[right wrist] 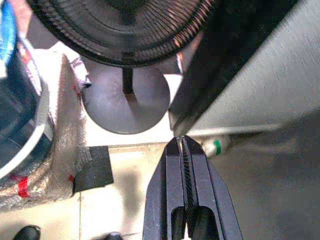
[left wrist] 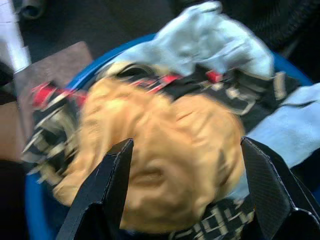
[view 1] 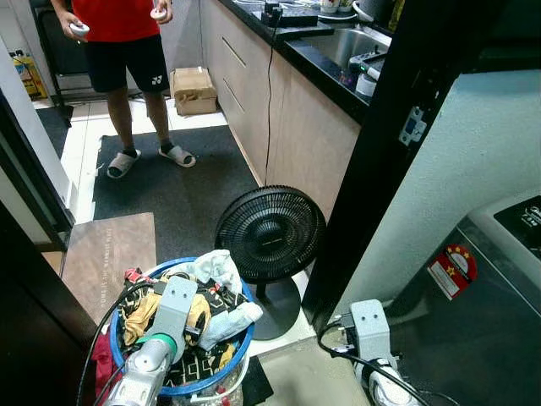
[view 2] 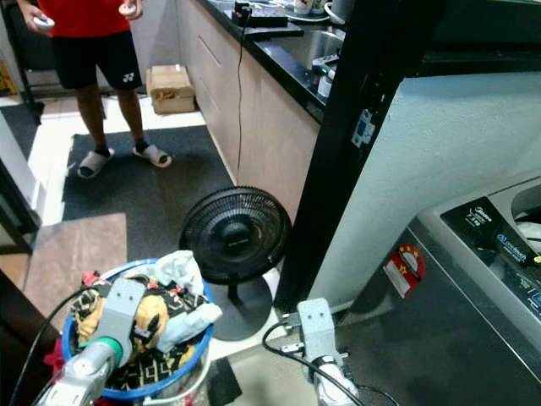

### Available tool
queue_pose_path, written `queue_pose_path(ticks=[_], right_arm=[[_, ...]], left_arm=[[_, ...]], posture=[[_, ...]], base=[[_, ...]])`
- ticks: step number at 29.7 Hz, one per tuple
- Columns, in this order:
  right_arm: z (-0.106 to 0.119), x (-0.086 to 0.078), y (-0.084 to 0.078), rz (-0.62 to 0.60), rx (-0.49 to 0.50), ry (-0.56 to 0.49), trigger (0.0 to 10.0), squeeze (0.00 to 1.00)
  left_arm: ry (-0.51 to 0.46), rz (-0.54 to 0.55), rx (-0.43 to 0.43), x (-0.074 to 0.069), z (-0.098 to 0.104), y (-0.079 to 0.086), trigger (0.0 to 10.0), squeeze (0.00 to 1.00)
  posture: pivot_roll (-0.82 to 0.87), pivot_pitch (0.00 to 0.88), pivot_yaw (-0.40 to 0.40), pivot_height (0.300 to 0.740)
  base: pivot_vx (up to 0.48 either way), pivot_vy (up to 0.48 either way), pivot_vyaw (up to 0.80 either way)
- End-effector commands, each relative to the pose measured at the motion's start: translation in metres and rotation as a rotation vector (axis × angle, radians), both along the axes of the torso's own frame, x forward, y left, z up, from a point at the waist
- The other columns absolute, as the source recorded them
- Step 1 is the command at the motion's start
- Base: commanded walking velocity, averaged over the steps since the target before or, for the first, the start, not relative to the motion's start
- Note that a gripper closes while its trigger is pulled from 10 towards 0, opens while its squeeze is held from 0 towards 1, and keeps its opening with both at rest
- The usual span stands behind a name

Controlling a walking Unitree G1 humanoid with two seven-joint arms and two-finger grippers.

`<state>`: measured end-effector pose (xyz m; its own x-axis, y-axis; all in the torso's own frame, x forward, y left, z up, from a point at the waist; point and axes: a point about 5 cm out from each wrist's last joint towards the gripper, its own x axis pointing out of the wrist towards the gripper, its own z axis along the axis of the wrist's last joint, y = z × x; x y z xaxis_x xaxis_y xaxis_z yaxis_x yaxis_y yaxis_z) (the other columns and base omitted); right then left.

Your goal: Clothes washing

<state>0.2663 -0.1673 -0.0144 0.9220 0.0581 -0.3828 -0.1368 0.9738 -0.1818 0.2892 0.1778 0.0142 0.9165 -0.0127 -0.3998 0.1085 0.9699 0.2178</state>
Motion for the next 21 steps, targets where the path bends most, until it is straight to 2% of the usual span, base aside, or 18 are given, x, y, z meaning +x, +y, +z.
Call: queue_pose_path(ticks=[1, 7, 12, 21], right_arm=[[-0.0013, -0.0010, 0.0026, 0.019, -0.013, 0.004, 10.0, 0.00], [-0.0003, 0.0000, 0.0022, 0.017, -0.008, -0.001, 10.0, 0.00], [0.0009, 0.0009, -0.0008, 0.000, 0.003, -0.008, 10.0, 0.00], [0.0029, 0.0023, -0.0052, -0.014, 0.000, -0.022, 10.0, 0.00]], left_arm=[[0.025, 0.014, -0.001, -0.0056, -0.0071, 0.0021, 10.0, 0.00], [0.007, 0.010, 0.000, -0.0035, -0.0047, 0.0002, 10.0, 0.00], [-0.001, 0.009, 0.002, -0.0022, -0.0037, 0.0001, 10.0, 0.00], [-0.017, -0.003, 0.014, 0.0038, -0.0004, -0.0021, 10.0, 0.00]], posture=[[0.10, 0.030, -0.038, 0.740], [0.10, 0.032, -0.037, 0.740], [0.10, 0.031, -0.034, 0.740], [0.09, 0.024, -0.026, 0.740]], base=[[-0.368, 0.000, 0.80], [-0.371, 0.000, 0.80], [-0.309, 0.000, 0.00], [0.000, 0.000, 0.00]])
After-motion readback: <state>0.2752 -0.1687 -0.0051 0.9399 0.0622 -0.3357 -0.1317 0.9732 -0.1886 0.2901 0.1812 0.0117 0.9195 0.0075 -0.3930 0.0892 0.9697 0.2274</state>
